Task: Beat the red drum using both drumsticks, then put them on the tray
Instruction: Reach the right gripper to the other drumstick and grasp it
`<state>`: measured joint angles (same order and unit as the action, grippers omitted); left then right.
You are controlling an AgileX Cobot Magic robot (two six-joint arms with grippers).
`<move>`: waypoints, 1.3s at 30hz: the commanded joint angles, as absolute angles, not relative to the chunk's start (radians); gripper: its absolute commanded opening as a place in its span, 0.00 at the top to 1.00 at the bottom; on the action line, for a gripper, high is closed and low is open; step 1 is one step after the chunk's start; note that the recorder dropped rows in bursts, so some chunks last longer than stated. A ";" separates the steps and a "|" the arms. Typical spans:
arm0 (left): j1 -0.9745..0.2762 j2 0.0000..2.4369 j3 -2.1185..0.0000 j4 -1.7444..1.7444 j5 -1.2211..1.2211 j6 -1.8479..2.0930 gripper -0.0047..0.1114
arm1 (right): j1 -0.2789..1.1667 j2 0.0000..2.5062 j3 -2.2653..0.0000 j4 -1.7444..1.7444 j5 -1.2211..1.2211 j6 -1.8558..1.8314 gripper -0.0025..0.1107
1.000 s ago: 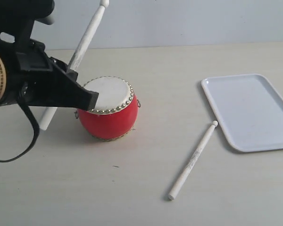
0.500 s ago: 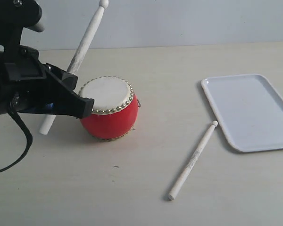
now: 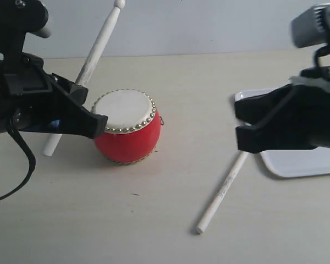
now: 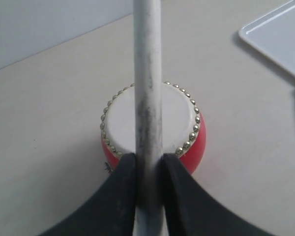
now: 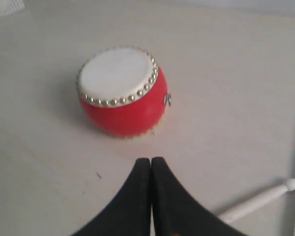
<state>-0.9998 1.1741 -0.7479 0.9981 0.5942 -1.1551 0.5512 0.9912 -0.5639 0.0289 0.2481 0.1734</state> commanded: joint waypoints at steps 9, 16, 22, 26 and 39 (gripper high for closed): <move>-0.997 1.164 -0.668 1.007 0.652 -1.185 0.96 | 0.565 1.363 -0.767 0.022 0.547 0.185 0.98; -0.997 1.164 -0.621 1.005 0.651 -1.205 0.96 | 0.565 1.525 -0.786 -0.013 0.567 0.259 0.98; -0.997 1.164 -0.591 1.005 0.624 -1.215 0.96 | 0.562 1.606 -0.787 -0.159 0.578 0.469 0.98; -0.997 1.164 -0.571 1.005 0.575 -1.220 0.96 | 0.562 1.621 -0.787 -0.153 0.578 0.528 0.87; -0.997 1.164 -0.533 1.007 0.484 -1.232 0.96 | 0.562 1.685 -0.787 -0.132 0.551 0.729 0.61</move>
